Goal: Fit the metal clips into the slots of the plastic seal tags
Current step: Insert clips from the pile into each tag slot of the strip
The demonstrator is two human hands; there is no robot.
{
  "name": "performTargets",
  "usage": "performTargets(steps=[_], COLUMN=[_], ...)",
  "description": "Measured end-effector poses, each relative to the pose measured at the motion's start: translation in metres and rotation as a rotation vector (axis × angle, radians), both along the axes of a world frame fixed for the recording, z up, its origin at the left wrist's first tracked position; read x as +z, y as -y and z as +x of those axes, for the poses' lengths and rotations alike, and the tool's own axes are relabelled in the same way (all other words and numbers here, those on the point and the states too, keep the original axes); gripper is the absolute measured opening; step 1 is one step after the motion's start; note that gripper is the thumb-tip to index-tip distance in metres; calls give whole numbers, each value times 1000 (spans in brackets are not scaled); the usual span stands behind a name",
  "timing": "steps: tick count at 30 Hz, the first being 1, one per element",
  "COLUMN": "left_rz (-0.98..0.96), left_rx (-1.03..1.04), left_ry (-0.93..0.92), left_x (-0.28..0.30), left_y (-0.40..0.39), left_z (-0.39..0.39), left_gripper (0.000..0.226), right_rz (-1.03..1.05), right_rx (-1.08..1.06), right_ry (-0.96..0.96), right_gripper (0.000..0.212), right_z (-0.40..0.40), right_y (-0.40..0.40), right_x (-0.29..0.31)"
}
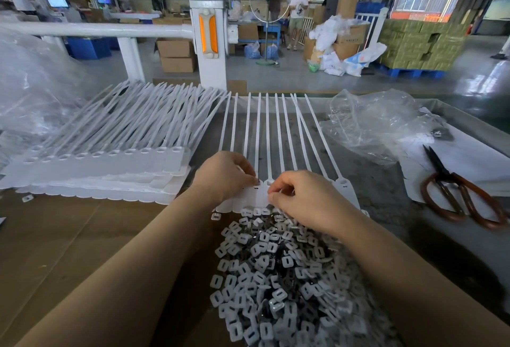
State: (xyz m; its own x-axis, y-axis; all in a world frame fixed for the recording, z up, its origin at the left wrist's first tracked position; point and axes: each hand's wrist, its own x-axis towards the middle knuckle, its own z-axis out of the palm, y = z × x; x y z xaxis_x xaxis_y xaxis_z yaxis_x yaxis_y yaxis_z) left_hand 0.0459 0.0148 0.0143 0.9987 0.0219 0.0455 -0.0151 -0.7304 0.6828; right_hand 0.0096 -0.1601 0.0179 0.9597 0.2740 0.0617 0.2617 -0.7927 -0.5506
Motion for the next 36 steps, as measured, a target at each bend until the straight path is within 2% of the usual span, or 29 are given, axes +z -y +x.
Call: performTargets(steps=[6,13,20,26,30,36], left_rz=[175,332,336,349,333,289], left_rx=[-108,-325,-450,-459,-455,-409], left_ry=[114,190,267,269,262,233], left_x=[5,11,11,10,10,11], left_y=[-2,-12,-21,-21,-20,-20], left_z=[-2,-4,-3,-2,-2,0], left_gripper=[5,15,15,16,16,11], right_rz=[2,8,3,88,94,68], right_rx=[0,3,7,33,155,384], right_ry=[-2,1,1,21,4,-137], right_gripper=[17,17,15,9,6,5], right_z=[0,0,-1,-3,-4,-9], right_y=[0,0,0,-1,-2,-1], right_x=[0,-1,-1,2,4,12])
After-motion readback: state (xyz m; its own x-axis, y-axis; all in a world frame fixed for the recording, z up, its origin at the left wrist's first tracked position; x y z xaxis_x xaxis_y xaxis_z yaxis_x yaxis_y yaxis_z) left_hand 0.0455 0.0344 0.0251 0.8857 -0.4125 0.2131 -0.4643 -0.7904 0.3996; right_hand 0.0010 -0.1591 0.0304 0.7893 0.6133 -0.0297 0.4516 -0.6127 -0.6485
